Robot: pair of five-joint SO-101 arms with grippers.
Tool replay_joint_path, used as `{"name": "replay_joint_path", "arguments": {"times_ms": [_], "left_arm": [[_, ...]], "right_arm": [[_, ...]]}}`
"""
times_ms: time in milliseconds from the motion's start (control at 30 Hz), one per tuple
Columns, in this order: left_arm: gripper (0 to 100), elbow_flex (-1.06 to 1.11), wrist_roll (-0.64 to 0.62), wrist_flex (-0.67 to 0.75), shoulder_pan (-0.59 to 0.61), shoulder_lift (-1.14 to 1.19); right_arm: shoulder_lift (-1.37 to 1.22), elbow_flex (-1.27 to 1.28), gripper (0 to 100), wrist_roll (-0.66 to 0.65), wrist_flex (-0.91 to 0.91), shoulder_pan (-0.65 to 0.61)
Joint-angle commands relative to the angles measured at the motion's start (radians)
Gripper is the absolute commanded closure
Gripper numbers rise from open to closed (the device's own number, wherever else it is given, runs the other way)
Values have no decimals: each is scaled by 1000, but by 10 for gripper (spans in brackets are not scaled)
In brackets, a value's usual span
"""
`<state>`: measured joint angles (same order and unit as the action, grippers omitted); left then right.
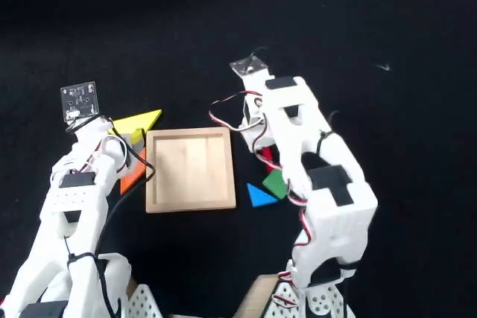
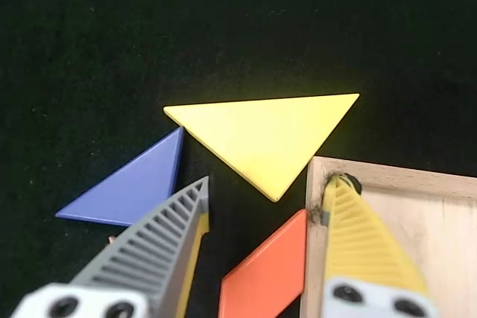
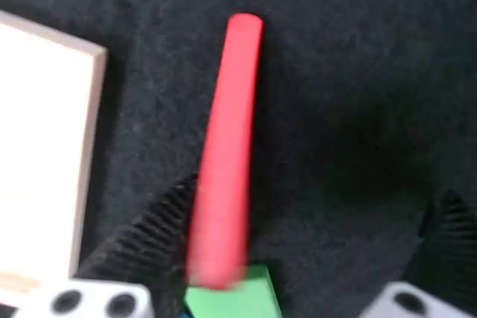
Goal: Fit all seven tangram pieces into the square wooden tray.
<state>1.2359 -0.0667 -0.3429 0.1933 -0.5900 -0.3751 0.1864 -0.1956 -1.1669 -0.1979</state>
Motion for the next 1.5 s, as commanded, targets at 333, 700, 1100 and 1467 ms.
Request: {"name": "replay_joint_path", "arguments": {"times_ms": [333,700,1100,1467], "left_arm": [[755,-30,-12,26,2,-5],[755,-28,-12,26,-13,-5],[755,-28,-12,25,-18,-5],[755,-16,-9,26,-18,-6]], "right_arm": [[8,-255,577,-51,-227,180],[51,-255,578,-55,-269,178],[-10,-232,578,-57,-250,104],[-50,-254,578,-100,-232,75]]}}
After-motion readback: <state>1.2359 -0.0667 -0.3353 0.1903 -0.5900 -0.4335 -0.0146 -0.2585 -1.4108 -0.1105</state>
